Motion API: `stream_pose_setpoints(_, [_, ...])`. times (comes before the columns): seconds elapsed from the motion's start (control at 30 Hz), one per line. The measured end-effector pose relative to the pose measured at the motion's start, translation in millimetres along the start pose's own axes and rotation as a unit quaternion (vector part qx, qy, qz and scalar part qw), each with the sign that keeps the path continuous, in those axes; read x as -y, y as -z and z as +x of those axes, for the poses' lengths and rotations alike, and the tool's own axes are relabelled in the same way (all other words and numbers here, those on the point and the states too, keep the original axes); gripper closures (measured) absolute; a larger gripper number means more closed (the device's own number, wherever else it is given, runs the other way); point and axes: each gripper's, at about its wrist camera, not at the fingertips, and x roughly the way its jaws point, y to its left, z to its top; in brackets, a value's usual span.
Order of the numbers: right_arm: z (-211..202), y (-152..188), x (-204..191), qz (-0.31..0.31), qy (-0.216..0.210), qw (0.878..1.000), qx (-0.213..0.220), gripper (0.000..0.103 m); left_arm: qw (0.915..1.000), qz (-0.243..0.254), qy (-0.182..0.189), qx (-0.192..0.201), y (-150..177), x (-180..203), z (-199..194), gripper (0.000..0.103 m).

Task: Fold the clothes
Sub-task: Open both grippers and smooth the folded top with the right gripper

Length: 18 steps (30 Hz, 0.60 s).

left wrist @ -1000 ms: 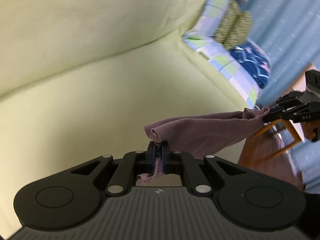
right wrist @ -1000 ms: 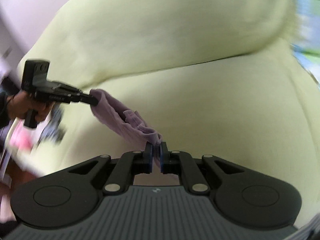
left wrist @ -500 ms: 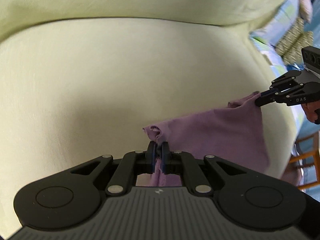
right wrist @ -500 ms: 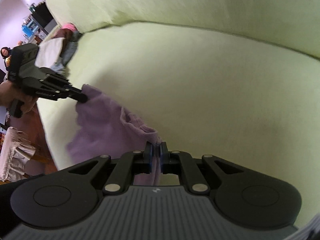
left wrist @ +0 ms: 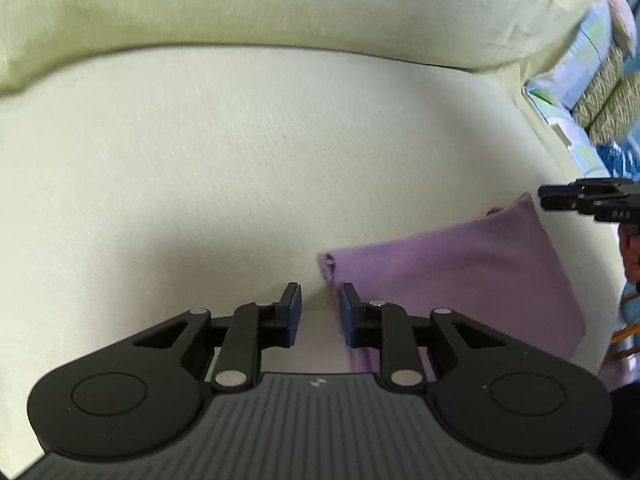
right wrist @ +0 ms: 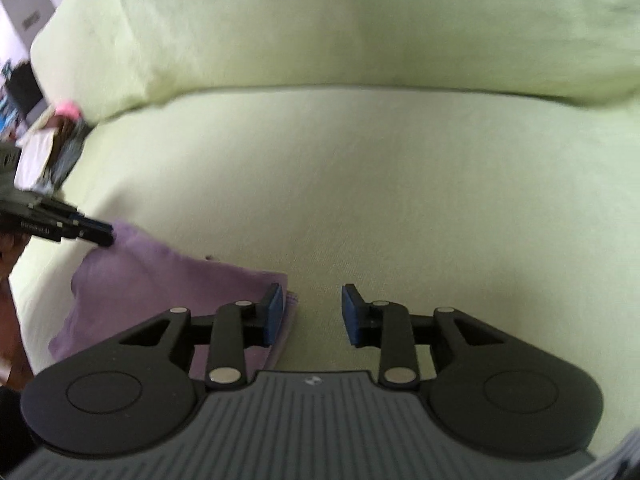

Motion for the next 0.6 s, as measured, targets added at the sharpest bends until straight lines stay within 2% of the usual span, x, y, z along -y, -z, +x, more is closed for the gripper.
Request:
stream_pose_setpoints(0.1, [-7, 16, -2, 0.015, 0.013, 0.999, 0.045, 0.074, 0.9980, 0.047, -0.011, 0.041, 12, 6, -16, 0.079])
stream_pose_setpoints(0.13, [-7, 28, -7, 0.043, 0.022, 0.996, 0.070, 0.073, 0.9969, 0.059, -0.009, 0.052, 16, 6, -22, 0.079])
stream_pose_setpoints(0.23, [-11, 47, -9, 0.113, 0.023, 0.987, 0.109, 0.073, 0.9902, 0.107, 0.005, 0.090, 26, 21, -33, 0.079])
stream_pose_setpoints(0.27, [-13, 52, -13, 0.120, 0.025, 0.985, 0.122, 0.073, 0.9858, 0.135, 0.021, 0.098, 32, 31, -33, 0.079])
stream_pose_setpoints(0.4, [-24, 69, -44, 0.107, 0.042, 0.978, 0.176, 0.073, 0.9751, 0.197, 0.031, 0.097, 52, 52, -24, 0.079])
stream_pose_setpoints(0.43, [-35, 74, -62, 0.091, 0.055, 0.975, 0.193, 0.073, 0.9743, 0.203, 0.030, 0.092, 57, 56, -22, 0.079])
stream_pose_setpoints(0.47, [-39, 76, -63, 0.088, 0.058, 0.975, 0.197, 0.073, 0.9739, 0.206, 0.030, 0.089, 59, 58, -20, 0.079])
stream_pose_setpoints(0.6, [-100, 98, -124, 0.039, 0.103, 0.965, 0.237, 0.072, 0.9714, 0.227, 0.022, 0.066, 82, 65, -27, 0.079])
